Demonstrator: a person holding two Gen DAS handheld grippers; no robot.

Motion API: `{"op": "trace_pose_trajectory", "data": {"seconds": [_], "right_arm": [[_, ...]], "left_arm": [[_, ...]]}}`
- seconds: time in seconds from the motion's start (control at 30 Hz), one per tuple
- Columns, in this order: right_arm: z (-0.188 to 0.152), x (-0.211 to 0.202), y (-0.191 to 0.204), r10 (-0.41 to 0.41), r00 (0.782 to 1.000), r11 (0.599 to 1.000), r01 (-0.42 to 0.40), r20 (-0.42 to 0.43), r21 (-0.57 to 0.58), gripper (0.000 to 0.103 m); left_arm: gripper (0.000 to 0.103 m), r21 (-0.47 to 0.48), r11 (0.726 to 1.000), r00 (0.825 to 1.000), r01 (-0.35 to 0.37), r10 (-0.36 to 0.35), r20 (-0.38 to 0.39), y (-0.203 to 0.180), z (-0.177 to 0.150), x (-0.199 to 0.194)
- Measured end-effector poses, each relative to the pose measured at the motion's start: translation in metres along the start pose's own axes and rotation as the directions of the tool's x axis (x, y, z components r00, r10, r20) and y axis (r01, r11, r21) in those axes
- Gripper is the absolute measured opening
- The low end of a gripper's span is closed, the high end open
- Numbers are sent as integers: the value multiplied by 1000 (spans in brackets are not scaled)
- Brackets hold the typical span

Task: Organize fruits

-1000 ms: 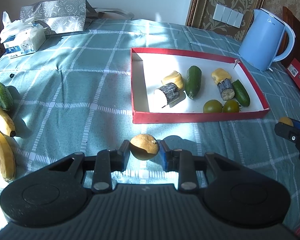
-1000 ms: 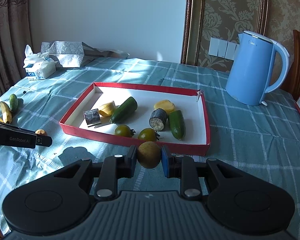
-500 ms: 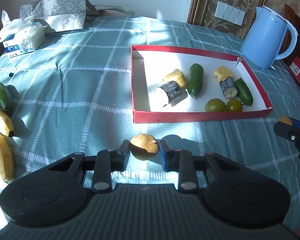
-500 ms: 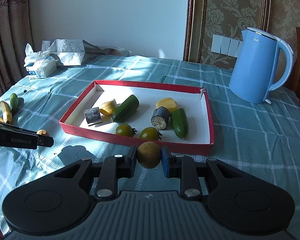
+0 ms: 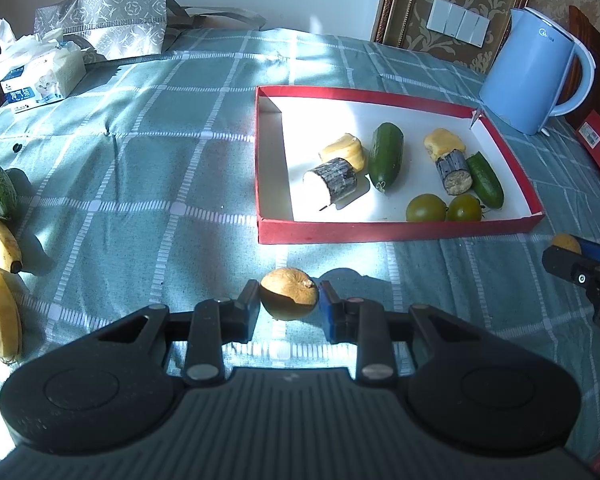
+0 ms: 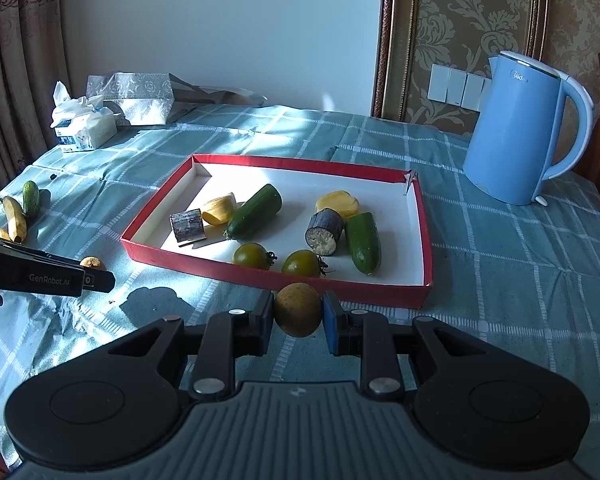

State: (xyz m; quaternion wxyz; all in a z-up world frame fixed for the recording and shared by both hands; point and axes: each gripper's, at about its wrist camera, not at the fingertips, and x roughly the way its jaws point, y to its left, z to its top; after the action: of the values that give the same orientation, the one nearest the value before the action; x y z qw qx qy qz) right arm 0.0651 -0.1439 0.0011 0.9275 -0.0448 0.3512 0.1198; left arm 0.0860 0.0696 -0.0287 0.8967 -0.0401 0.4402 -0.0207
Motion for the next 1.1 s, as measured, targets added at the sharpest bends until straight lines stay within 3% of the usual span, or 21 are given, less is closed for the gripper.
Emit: {"op": "trace_pose_trajectory", "data": {"seconds": [1.1], "right_arm": [[0, 8, -7, 42, 999, 999, -42, -19, -4, 25]], "left_arm": [[28, -11, 1000, 999, -27, 27, -34, -5, -5, 1]]}}
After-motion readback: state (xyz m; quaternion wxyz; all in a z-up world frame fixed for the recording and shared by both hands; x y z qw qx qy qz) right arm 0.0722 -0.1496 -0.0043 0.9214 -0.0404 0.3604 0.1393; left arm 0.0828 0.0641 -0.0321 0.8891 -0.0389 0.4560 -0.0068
